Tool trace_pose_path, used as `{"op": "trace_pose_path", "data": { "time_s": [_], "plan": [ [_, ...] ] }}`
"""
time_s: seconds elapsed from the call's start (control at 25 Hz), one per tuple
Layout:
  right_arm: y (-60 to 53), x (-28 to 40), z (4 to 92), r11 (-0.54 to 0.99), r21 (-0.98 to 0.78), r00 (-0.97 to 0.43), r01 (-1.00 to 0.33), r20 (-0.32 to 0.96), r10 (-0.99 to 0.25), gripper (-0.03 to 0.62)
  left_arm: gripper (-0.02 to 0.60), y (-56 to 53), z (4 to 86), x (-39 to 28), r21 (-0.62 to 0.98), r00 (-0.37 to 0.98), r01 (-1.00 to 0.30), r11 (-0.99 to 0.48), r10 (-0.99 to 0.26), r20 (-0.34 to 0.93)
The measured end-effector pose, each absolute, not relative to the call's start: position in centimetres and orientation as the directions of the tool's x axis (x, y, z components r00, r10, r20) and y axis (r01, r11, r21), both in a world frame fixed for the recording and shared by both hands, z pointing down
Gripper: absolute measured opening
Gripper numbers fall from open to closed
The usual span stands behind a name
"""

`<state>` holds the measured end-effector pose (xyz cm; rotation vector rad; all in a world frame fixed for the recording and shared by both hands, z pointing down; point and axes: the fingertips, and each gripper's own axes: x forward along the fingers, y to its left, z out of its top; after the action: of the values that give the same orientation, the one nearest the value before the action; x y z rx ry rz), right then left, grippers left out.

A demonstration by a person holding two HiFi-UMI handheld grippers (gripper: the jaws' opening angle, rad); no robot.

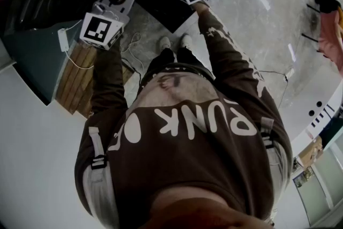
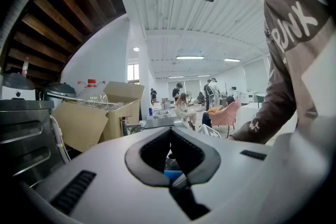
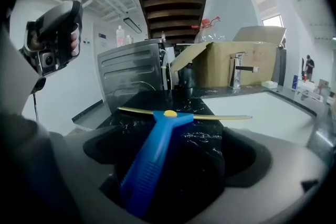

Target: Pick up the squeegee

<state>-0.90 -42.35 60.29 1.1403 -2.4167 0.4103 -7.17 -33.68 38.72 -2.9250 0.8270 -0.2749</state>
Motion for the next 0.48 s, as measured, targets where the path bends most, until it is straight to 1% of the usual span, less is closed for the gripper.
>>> {"op": "trace_pose_path", "data": {
  "time_s": [0.32,0.48],
  "plan": [
    [-42.2,-1.3,62.2,0.612,-0.045,-0.506,-0.789,0.613,-0.607,0.569,0.002,-33.4,38.6,-7.4,-0.137,0.834,-0.515,-0.846,-0.532,0.147],
    [-42.0,-1.5,63.0,0.616,-0.044,-0.493,-0.786,0.646,-0.583,0.571,0.002,-33.3,38.5,-7.6,-0.139,0.830,-0.520,-0.843,-0.537,0.149]
  ]
}}
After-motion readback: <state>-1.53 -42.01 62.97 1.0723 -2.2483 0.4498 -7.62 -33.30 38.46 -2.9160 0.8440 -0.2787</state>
